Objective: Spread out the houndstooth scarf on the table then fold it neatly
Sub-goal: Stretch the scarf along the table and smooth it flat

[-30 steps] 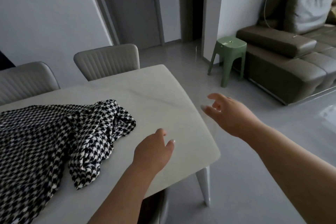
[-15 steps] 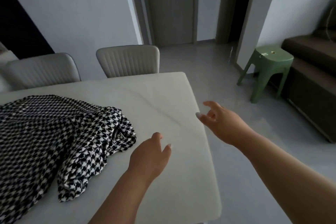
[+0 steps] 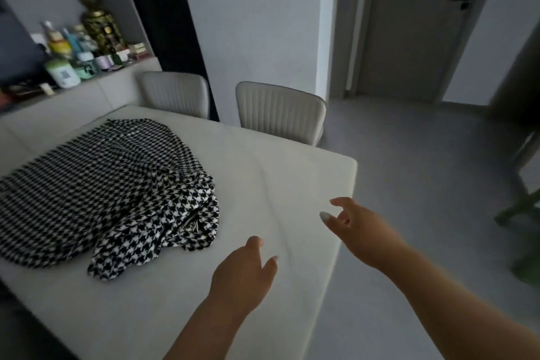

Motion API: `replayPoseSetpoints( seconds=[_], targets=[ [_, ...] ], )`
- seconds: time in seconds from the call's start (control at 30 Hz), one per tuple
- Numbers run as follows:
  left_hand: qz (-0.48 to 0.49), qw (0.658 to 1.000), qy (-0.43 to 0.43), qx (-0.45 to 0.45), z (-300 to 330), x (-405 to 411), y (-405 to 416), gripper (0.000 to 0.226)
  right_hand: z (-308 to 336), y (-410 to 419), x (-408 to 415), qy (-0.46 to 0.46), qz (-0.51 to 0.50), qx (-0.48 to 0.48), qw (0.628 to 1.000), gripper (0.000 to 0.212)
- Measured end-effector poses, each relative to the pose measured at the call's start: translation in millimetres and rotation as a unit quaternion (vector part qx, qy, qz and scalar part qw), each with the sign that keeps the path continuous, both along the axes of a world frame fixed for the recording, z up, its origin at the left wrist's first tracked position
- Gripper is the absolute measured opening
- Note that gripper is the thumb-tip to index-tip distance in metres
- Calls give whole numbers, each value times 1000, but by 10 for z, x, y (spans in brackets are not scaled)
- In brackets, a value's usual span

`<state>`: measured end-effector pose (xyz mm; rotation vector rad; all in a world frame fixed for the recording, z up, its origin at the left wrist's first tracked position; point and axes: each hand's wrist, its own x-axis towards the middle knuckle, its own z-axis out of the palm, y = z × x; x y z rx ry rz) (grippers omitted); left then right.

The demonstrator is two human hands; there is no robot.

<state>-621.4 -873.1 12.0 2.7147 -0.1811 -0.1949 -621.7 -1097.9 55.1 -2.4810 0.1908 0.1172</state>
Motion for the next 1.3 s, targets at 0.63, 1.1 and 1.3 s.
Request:
replayPoseSetpoints(
  seconds=[0.63, 1.1, 1.3],
  targets=[
    [354, 927, -110, -59, -451, 593, 909, 69, -596, 1175, 1730, 115, 241, 107, 958, 41],
    [292, 956, 16, 37, -751, 1496, 1695, 20, -1240, 1847, 2498, 295, 174, 278, 898, 44],
    [303, 947, -39, -100, -285, 1277, 899, 29, -991, 1846, 2548, 389, 108, 453, 795, 58]
  ],
)
